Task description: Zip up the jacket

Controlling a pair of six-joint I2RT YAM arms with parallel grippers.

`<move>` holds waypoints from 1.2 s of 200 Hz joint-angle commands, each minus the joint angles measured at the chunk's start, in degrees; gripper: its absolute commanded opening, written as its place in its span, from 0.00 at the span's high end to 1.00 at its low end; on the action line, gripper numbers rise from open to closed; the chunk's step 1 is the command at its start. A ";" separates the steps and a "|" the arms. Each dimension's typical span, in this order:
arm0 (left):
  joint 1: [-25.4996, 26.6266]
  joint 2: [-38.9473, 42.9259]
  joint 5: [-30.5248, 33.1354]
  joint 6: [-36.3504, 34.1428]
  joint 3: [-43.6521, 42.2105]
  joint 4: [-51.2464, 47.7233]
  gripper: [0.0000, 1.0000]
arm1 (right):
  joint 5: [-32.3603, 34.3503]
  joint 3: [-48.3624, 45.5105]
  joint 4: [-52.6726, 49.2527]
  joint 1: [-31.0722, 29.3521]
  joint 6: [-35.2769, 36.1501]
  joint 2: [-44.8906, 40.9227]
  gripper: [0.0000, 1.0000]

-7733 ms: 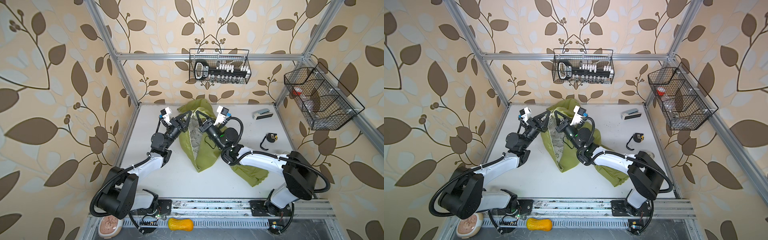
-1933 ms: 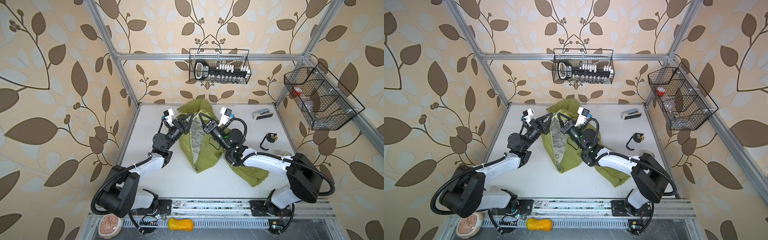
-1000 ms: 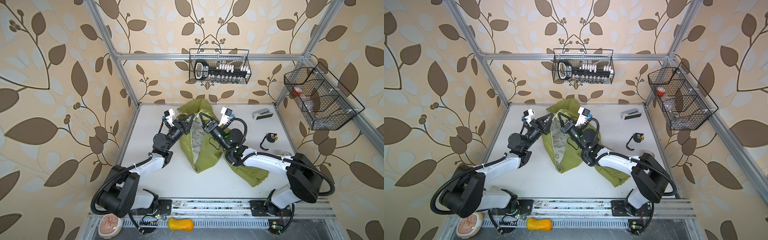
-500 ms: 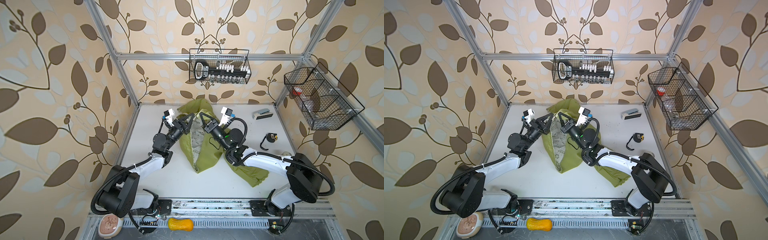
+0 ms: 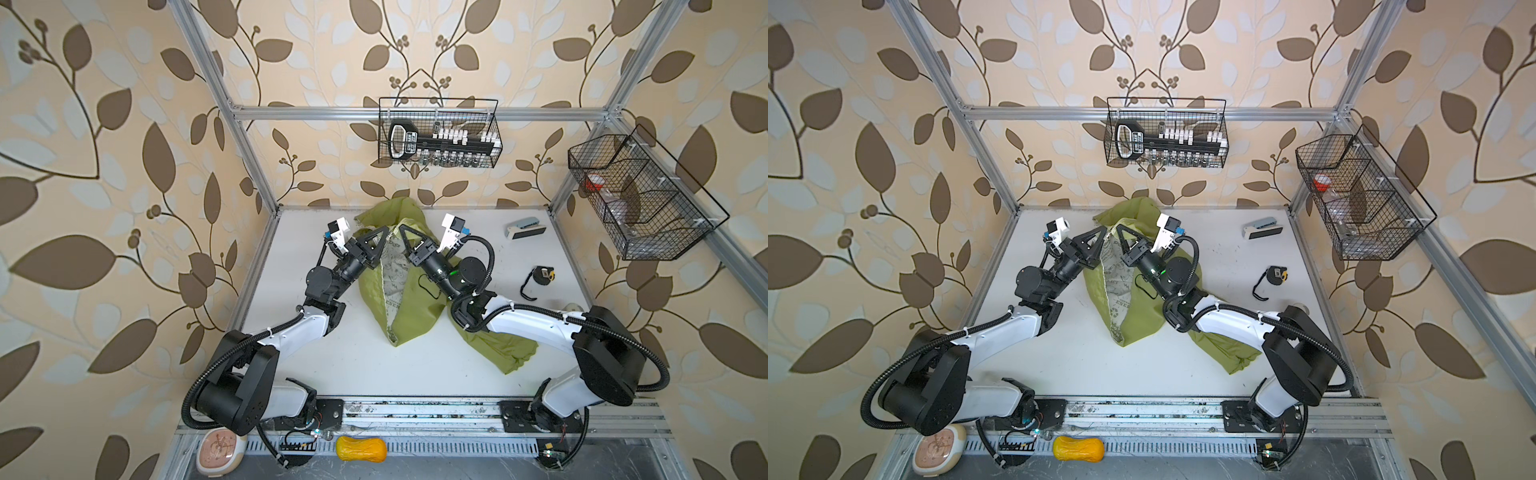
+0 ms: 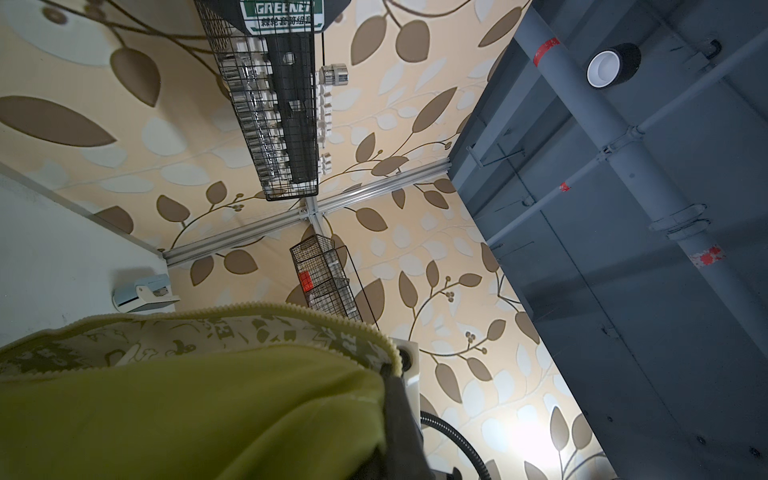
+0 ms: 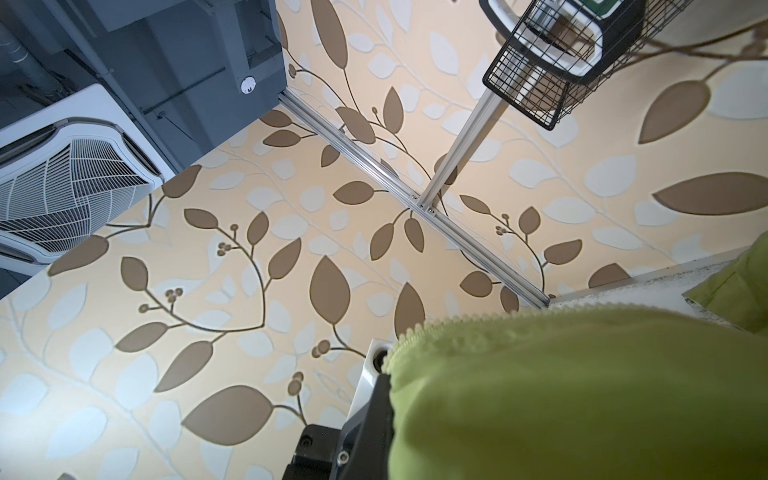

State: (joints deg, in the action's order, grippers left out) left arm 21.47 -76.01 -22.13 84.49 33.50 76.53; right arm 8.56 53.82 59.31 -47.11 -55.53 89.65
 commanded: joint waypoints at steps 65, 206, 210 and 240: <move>0.59 2.27 -1.03 -0.25 1.76 5.00 1.00 | -0.03 -0.85 1.60 -0.17 -0.89 0.48 1.00; 0.68 2.09 -1.16 -0.12 2.41 4.87 1.00 | -2.23 0.14 1.60 -0.52 -0.82 1.12 1.00; 0.69 2.09 -1.16 -0.16 2.45 4.91 1.00 | -2.23 0.14 1.47 -0.48 -0.89 1.23 1.00; 0.67 2.09 -1.32 -0.21 2.57 4.92 1.00 | -2.55 0.30 1.20 -0.51 -0.99 1.55 1.00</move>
State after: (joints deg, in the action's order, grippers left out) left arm 21.45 -75.83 -22.13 84.51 33.56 76.51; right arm 7.42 53.69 59.31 -47.24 -55.94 90.19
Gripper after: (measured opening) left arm 0.045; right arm 0.048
